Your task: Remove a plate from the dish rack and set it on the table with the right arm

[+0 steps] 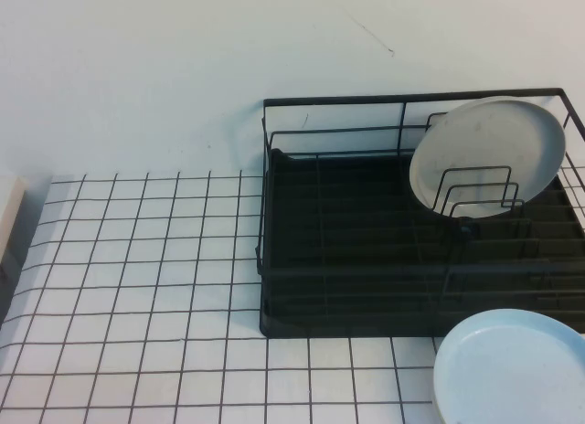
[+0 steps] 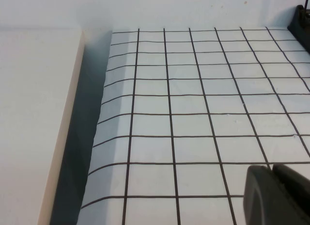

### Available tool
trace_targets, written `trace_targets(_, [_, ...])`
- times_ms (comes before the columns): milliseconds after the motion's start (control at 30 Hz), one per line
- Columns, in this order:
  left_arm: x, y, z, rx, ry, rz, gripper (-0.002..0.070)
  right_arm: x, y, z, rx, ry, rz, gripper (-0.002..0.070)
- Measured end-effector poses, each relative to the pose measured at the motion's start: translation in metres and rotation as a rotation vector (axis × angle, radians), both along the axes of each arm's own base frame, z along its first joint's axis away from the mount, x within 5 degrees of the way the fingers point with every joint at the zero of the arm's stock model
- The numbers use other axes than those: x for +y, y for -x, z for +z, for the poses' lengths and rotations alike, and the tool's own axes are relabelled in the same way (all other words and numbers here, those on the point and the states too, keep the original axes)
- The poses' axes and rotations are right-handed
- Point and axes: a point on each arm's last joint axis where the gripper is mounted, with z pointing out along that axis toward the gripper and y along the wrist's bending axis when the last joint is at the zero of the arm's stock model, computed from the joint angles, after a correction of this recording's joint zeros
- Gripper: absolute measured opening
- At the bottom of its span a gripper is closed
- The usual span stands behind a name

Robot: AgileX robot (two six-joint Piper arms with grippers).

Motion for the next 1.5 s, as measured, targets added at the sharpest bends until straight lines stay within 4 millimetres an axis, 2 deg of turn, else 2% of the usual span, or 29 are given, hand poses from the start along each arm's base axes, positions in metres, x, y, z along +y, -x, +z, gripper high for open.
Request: trace_targets(1500, [0.0000,0.0000,0.0000,0.000,0.000,0.000,-0.0003,0.0000,0.0000,0.0000,-0.001,-0.017,-0.006,-0.0003])
